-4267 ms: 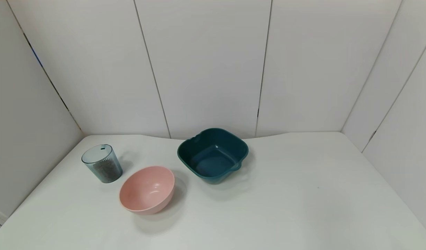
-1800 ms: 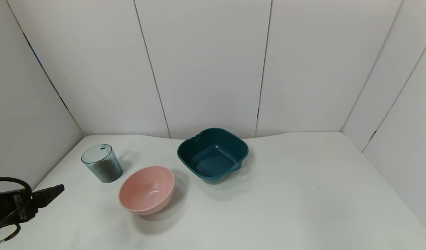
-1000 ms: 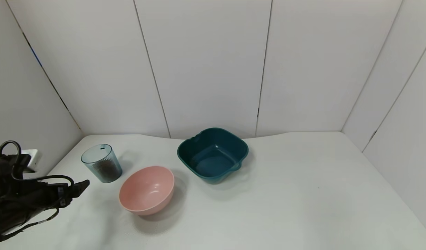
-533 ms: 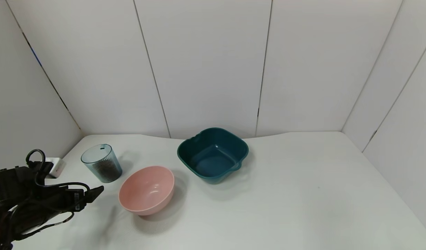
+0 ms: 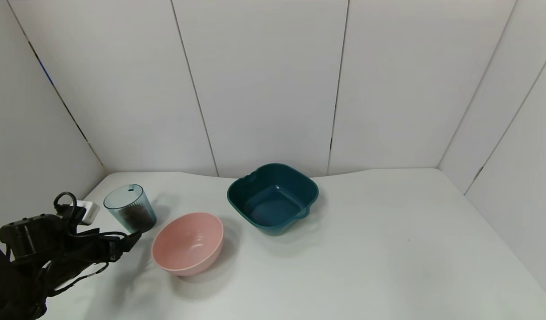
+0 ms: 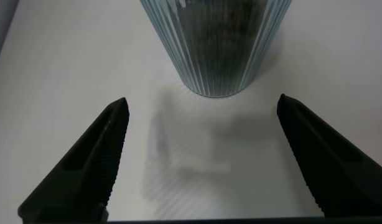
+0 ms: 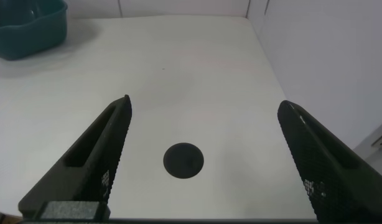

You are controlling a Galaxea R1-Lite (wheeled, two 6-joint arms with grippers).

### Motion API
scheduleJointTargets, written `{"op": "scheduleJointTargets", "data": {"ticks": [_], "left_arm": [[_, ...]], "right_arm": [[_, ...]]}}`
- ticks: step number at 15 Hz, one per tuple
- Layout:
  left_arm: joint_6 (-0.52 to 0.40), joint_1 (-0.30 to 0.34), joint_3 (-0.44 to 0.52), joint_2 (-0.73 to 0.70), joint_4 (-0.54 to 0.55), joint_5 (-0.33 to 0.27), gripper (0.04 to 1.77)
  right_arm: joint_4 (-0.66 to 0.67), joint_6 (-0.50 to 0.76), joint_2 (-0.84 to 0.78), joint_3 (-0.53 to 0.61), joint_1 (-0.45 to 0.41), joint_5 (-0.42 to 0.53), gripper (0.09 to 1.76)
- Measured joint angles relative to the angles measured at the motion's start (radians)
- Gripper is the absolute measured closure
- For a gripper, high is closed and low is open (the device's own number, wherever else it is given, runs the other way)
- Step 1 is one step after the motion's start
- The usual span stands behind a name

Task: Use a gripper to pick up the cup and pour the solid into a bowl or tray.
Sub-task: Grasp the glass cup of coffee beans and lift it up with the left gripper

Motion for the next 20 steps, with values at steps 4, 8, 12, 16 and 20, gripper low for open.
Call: {"op": "scheduleJointTargets", "data": {"ticks": [4,8,12,16,20], "left_arm": [[-0.009,-0.005,-0.044,0.053,-0.001,-0.028,0.09],[-0.028,-0.020,-0.099,0.082,0.003,-0.029,0.09],[-0.049,-0.044,-0.156,0.096,0.010,-0.026,0.09],[-0.072,-0.053,-0.218,0.117,0.013,-0.017,0.09],[-0.090,-0.055,-0.269,0.143,0.016,-0.017,0.09]], "right_arm": [[0.000,0.000,0.000,0.000,0.000,0.000,0.14],[-0.001,0.000,0.000,0.000,0.000,0.000,0.14],[0.000,0.000,0.000,0.000,0.000,0.000,0.14],[0.000,0.000,0.000,0.000,0.000,0.000,0.14],[0.000,0.000,0.000,0.000,0.000,0.000,0.14]]}}
